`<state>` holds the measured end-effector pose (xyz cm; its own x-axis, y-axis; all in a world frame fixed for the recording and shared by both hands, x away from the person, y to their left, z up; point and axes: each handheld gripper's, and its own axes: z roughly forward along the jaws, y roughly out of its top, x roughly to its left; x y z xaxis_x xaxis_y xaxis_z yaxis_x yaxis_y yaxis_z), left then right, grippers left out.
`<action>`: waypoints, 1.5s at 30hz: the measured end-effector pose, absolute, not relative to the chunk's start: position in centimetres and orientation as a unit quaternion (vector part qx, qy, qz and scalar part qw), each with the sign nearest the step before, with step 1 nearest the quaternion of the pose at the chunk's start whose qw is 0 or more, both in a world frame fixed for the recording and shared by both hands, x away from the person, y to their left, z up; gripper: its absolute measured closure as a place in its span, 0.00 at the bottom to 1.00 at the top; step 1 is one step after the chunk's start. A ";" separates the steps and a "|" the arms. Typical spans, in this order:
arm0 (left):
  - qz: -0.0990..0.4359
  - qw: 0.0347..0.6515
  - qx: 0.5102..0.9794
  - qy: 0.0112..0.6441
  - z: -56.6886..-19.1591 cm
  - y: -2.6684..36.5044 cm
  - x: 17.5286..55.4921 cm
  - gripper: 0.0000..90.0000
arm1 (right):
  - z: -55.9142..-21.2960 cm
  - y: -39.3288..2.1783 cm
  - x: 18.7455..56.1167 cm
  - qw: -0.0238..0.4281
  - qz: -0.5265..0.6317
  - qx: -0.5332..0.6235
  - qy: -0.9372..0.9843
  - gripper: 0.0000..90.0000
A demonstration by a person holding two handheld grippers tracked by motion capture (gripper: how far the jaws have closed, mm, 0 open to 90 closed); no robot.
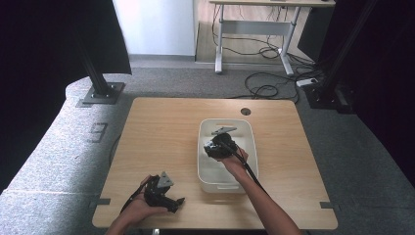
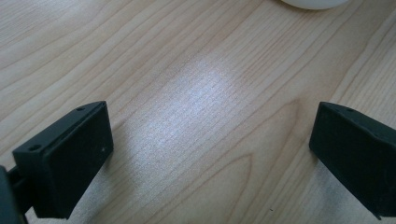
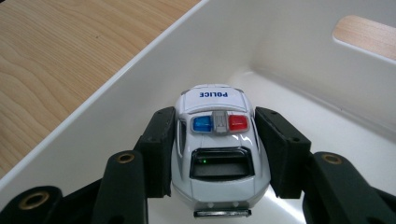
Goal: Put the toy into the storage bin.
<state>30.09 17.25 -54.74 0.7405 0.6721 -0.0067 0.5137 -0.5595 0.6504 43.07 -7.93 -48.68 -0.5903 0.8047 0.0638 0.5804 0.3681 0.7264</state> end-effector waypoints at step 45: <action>0.122 0.324 0.875 0.340 -54.7 17.2 30.1 0.00 | -51.3 -7.0 44.5 0.095 0.288 0.430 0.850 0.52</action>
